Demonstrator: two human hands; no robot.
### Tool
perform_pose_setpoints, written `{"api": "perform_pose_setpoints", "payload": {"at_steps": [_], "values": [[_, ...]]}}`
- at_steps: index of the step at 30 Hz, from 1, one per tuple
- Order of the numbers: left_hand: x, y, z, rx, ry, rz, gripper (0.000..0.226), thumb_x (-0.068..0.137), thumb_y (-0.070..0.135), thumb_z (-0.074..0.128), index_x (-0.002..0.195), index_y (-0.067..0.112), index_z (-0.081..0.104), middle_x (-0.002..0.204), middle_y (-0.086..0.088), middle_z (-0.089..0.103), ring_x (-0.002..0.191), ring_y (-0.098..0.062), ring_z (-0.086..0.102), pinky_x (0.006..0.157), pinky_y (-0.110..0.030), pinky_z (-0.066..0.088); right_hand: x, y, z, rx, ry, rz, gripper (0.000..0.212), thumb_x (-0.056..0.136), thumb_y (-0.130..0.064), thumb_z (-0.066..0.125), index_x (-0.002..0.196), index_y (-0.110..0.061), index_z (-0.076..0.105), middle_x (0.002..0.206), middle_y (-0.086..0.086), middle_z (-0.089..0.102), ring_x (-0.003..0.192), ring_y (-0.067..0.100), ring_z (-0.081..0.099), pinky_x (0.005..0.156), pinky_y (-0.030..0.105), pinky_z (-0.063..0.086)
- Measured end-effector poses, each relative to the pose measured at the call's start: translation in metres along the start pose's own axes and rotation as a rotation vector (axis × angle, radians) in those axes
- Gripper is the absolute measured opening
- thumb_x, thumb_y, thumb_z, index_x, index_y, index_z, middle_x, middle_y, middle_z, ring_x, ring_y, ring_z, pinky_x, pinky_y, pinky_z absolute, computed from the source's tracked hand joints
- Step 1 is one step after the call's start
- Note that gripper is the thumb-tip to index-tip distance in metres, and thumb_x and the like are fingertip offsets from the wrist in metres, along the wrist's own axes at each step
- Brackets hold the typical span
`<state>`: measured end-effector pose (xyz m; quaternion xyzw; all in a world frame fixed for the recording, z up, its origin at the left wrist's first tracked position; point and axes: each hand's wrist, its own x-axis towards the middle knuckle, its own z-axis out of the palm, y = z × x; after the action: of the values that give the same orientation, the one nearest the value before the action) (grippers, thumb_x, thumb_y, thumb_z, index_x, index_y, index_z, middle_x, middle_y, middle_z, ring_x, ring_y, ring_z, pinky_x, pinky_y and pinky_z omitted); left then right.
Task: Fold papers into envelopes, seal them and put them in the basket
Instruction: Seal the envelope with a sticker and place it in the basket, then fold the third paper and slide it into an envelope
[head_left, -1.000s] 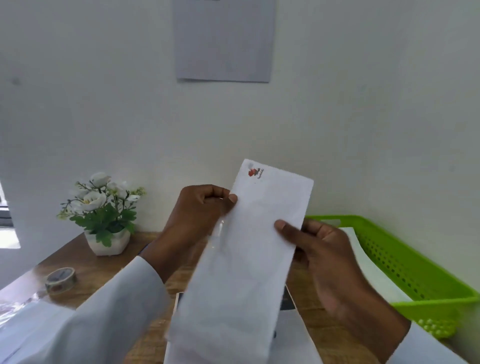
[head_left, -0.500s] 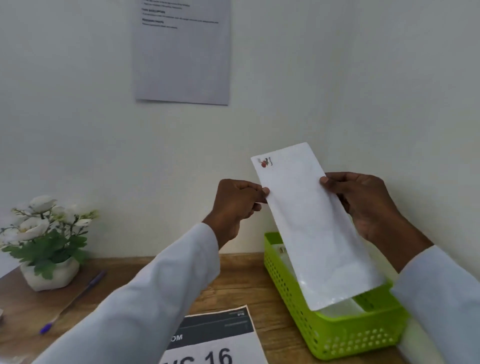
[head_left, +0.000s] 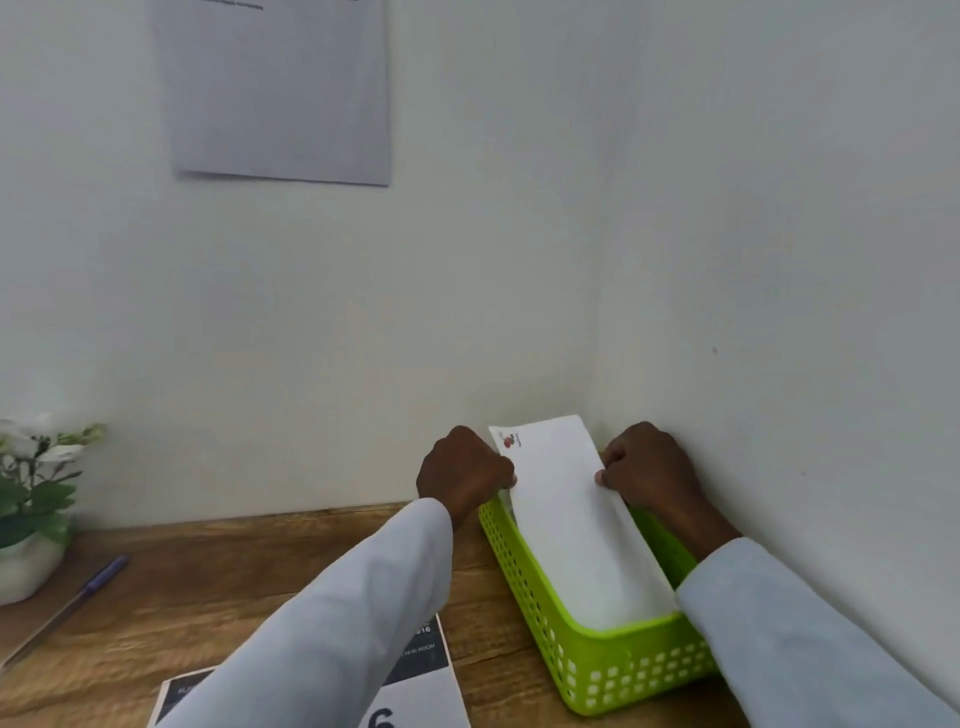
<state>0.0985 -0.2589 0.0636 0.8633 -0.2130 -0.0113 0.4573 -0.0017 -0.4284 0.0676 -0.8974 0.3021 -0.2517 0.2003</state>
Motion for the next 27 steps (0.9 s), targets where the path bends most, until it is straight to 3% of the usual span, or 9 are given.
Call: {"api": "perform_pose_setpoints", "payload": {"at_steps": [2,4,10,13,16,18,20,24,27], "values": [[0.0,-0.003,0.008,0.112,-0.003,0.012,0.029,0.065,0.025,0.077,0.079,0.016,0.054,0.089,-0.002,0.064,0.092,-0.024,0.061,0.067,-0.028,0.041,0.0,0.002,0.002,-0.074,-0.021,-0.003,0.014,0.074,-0.016,0.078,0.083,-0.007,0.071,0.085,0.008,0.073,0.084,0.027,0.068,0.064,0.026,0.046],[-0.001,-0.005,0.014,0.214,0.008,0.031,0.032,0.065,0.024,0.074,0.073,0.02,0.044,0.084,0.001,0.056,0.092,-0.024,0.055,0.067,-0.028,0.04,0.001,0.004,0.004,-0.137,-0.017,-0.031,0.011,0.076,-0.015,0.074,0.085,-0.008,0.071,0.087,0.008,0.073,0.086,0.027,0.068,0.07,0.029,0.053],[-0.001,0.0,0.02,0.446,0.037,0.082,0.033,0.067,0.025,0.072,0.086,0.019,0.045,0.101,-0.003,0.061,0.103,-0.025,0.055,0.069,-0.029,0.038,0.001,0.006,0.01,-0.223,-0.047,-0.101,0.012,0.081,-0.009,0.067,0.092,-0.008,0.07,0.097,0.01,0.071,0.091,0.028,0.067,0.081,0.035,0.056],[-0.001,-0.003,0.015,0.302,0.009,0.044,0.038,0.063,0.029,0.078,0.085,0.017,0.051,0.094,-0.002,0.062,0.097,-0.024,0.059,0.069,-0.028,0.041,-0.002,0.006,0.007,-0.216,0.002,-0.098,0.013,0.081,-0.008,0.061,0.09,-0.009,0.071,0.097,0.01,0.072,0.091,0.029,0.067,0.08,0.036,0.056],[-0.007,-0.014,0.004,0.006,-0.015,0.102,0.036,0.063,0.028,0.081,0.055,0.014,0.049,0.059,0.001,0.054,0.059,-0.018,0.053,0.058,-0.027,0.035,-0.01,-0.001,-0.003,-0.117,0.097,-0.093,0.019,0.078,-0.005,0.06,0.085,-0.014,0.075,0.094,0.007,0.074,0.09,0.028,0.067,0.076,0.03,0.054],[-0.014,-0.024,-0.011,-0.098,-0.02,0.177,0.041,0.067,0.029,0.081,0.052,0.003,0.053,0.05,0.002,0.049,0.05,-0.013,0.043,0.056,-0.028,0.035,-0.019,-0.011,-0.013,-0.032,0.167,-0.115,0.02,0.077,-0.005,0.062,0.079,-0.017,0.078,0.089,0.002,0.076,0.087,0.025,0.069,0.069,0.023,0.045],[-0.024,-0.034,-0.031,-0.095,-0.025,0.244,0.035,0.071,0.032,0.081,0.063,0.001,0.065,0.052,-0.001,0.058,0.049,-0.009,0.047,0.055,-0.025,0.038,-0.032,-0.025,-0.022,0.06,0.22,-0.165,0.017,0.077,-0.007,0.065,0.077,-0.018,0.078,0.083,-0.002,0.077,0.083,0.021,0.069,0.066,0.021,0.038],[-0.049,-0.062,-0.077,0.1,-0.059,0.29,0.025,0.072,0.038,0.081,0.061,0.018,0.072,0.052,0.012,0.065,0.042,0.003,0.05,0.05,-0.018,0.038,-0.064,-0.065,-0.027,0.266,0.137,-0.303,0.006,0.074,-0.016,0.076,0.076,-0.022,0.076,0.061,-0.011,0.071,0.066,0.009,0.07,0.068,0.025,0.052],[-0.07,-0.089,-0.108,0.305,-0.102,0.256,0.028,0.069,0.05,0.08,0.067,0.023,0.072,0.064,0.01,0.069,0.056,0.001,0.057,0.055,-0.021,0.044,-0.09,-0.093,-0.011,0.316,0.026,-0.42,0.007,0.072,-0.017,0.078,0.075,-0.023,0.076,0.061,-0.011,0.071,0.062,0.004,0.068,0.068,0.024,0.054]]}}
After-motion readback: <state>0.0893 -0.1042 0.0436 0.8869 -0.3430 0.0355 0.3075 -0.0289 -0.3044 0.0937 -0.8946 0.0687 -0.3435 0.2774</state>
